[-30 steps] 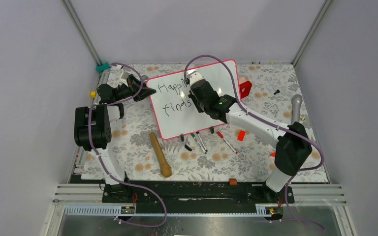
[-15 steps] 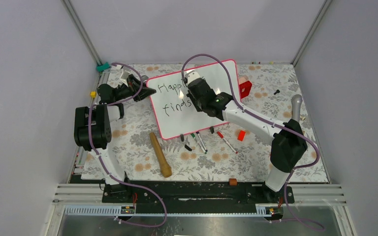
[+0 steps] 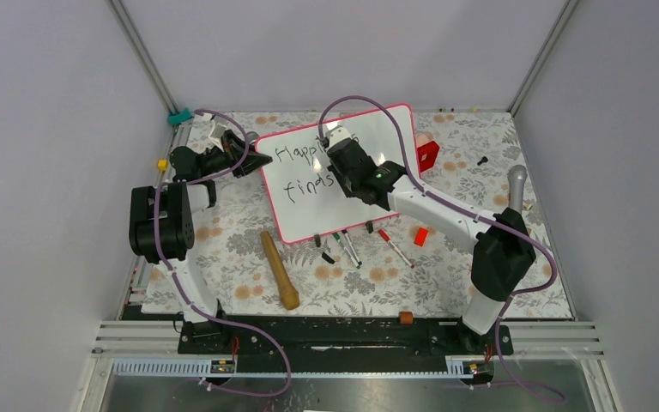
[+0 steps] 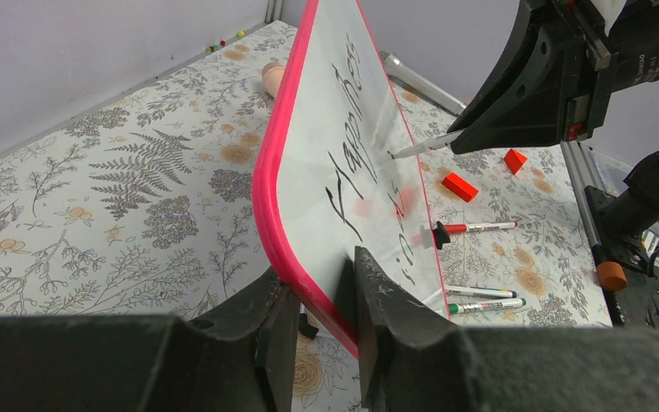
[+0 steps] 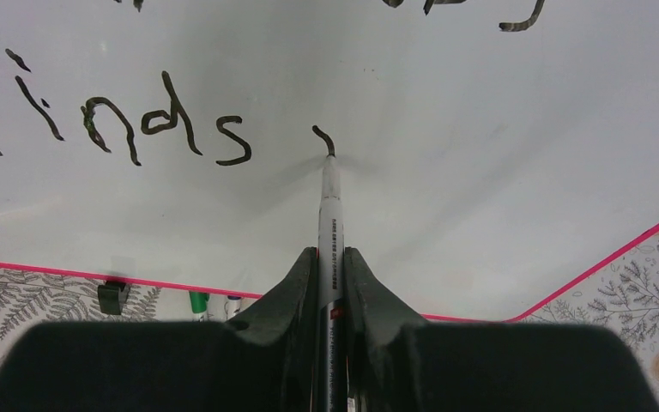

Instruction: Write a sentence on the whiteboard

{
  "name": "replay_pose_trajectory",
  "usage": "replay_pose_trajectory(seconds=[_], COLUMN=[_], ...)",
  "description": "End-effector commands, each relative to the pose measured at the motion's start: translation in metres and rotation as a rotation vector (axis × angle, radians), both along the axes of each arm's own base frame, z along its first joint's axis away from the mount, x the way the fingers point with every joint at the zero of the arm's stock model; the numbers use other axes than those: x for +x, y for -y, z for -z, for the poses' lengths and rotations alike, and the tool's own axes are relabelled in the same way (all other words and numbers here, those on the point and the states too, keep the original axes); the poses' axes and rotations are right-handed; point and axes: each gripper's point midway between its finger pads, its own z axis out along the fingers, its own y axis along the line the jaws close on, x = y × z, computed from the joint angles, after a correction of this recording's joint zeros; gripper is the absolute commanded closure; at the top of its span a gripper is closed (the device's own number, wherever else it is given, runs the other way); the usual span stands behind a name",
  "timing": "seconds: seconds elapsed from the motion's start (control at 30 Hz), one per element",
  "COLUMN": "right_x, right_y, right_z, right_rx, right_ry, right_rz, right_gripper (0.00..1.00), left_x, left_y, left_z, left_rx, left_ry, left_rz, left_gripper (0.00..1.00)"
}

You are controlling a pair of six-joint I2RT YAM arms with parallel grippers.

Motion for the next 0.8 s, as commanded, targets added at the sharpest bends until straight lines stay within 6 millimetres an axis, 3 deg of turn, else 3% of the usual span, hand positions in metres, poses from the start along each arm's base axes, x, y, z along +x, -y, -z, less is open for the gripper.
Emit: replay_pose_trajectory(seconds=[0.0, 0.77], right_x=[0.005, 0.028], right_y=[0.012, 0.006], right_z=[0.003, -0.018], right_rx=[-0.031, -0.024], right_ry=[0.008, 0.058], right_rz=[0.053, 0.078], right_gripper=[1.00, 1.00], left_x=[-0.048, -0.048], left_y=[0.012, 0.013], left_z=[0.031, 0.031], left_rx=[0.162, 0.161], left_ry=[0.180, 0.179], left_rz=[0.283, 0.283], left_gripper=[1.00, 1.00])
